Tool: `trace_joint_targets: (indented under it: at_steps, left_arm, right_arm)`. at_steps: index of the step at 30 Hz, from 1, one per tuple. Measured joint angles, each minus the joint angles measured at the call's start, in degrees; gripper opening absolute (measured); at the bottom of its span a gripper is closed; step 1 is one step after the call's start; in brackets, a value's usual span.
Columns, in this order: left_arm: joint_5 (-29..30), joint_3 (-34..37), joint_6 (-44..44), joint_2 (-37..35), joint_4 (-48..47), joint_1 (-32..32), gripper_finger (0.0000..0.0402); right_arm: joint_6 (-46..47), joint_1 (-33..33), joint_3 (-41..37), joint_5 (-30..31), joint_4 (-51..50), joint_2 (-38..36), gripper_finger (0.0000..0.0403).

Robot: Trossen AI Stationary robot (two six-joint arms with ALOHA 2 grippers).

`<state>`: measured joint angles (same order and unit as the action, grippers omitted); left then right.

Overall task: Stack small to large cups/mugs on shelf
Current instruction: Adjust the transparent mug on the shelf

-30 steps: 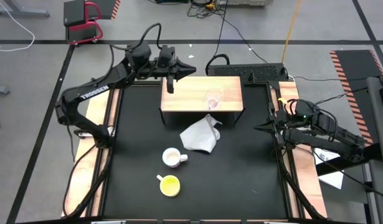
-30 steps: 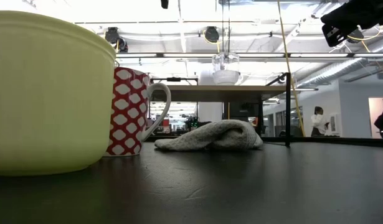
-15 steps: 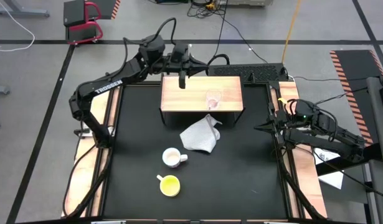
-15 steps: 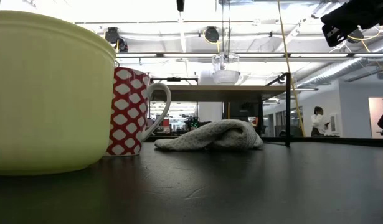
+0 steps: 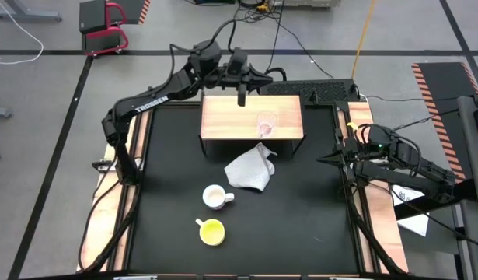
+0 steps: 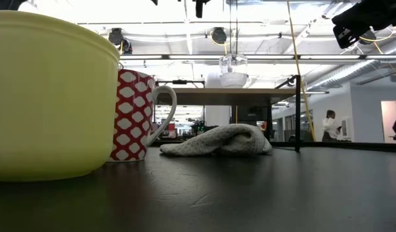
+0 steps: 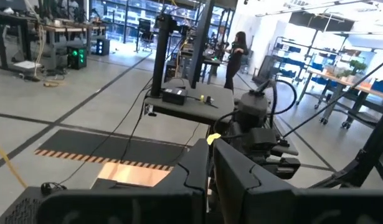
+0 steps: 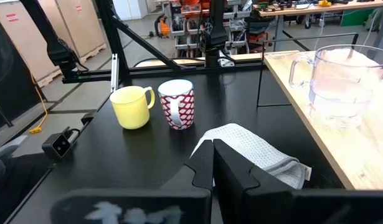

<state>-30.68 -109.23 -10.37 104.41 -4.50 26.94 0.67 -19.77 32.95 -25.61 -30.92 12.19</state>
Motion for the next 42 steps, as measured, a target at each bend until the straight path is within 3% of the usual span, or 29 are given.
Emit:
trace_joint_targets:
  at_steps: [20,42]
  left_arm:
    - [-0.40,-7.73,-2.86,7.93,1.85,0.00,0.0026]
    - [-0.79,-7.76,-1.78,7.60,0.01,0.00,0.0026]
  right_arm:
    - [0.36,0.00,-1.11,0.00,1.10,0.24,0.0000]
    - [0.26,0.00,-1.11,-0.02,1.09,0.24,0.0000]
